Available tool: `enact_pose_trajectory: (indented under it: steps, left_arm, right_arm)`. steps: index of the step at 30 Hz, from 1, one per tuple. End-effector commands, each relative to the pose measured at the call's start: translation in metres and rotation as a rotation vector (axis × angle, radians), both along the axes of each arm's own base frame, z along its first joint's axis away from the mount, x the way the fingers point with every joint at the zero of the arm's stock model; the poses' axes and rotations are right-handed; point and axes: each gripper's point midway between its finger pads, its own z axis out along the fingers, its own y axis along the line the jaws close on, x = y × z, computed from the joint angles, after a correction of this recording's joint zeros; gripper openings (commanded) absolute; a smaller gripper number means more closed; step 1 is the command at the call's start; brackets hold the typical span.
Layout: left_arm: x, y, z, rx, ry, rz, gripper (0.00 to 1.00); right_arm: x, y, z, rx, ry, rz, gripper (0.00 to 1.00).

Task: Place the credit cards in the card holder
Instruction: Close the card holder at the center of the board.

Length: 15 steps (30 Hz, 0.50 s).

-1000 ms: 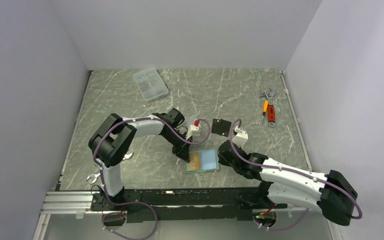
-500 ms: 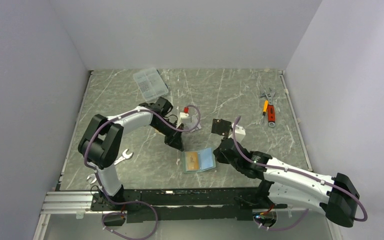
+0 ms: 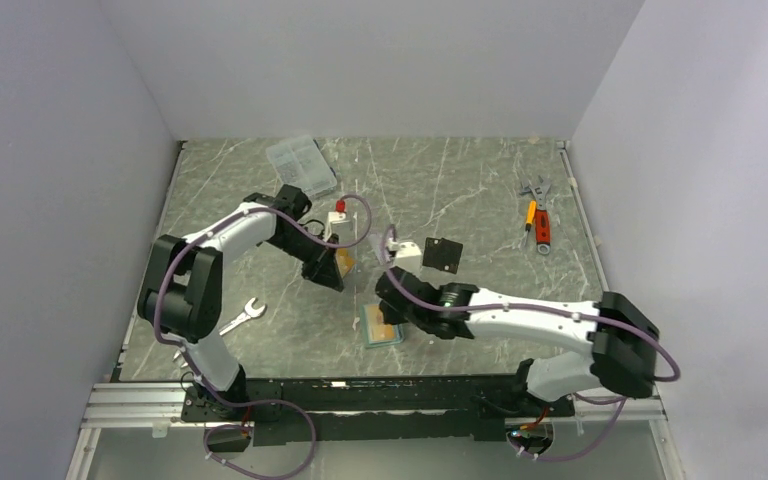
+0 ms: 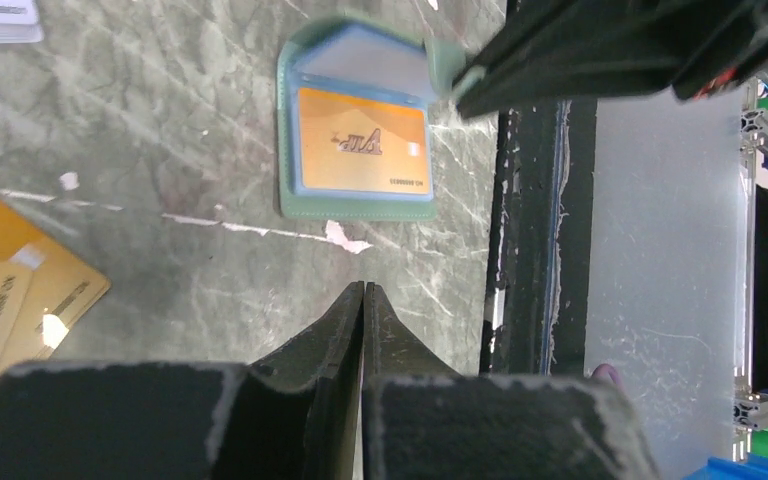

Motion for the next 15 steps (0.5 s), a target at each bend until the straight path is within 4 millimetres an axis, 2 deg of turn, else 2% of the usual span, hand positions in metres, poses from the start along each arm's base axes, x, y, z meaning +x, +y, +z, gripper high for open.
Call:
enact_pose_trajectory:
  steps: [1, 6, 12, 13, 15]
  left_arm:
    - [0.003, 0.013, 0.024, -0.075, -0.01, -0.022, 0.09]
    - [0.009, 0.029, 0.03, -0.1, -0.026, 0.018, 0.09]
    - [0.008, 0.042, 0.03, -0.073, -0.064, 0.055, 0.1]
    - [0.007, 0.044, 0.032, -0.076, -0.068, 0.059, 0.1]
    - [0.007, 0.046, 0.035, -0.08, -0.072, 0.068, 0.1]
  right_arm:
    - [-0.006, 0.047, 0.006, -0.013, 0.004, 0.191, 0.0]
    - [-0.016, 0.088, -0.012, -0.056, 0.075, 0.384, 0.0]
    - [-0.025, 0.106, -0.046, -0.109, 0.178, 0.501, 0.0]
    - [-0.025, 0.108, -0.049, -0.117, 0.187, 0.508, 0.06]
    - [-0.023, 0.109, -0.05, -0.129, 0.189, 0.509, 0.33]
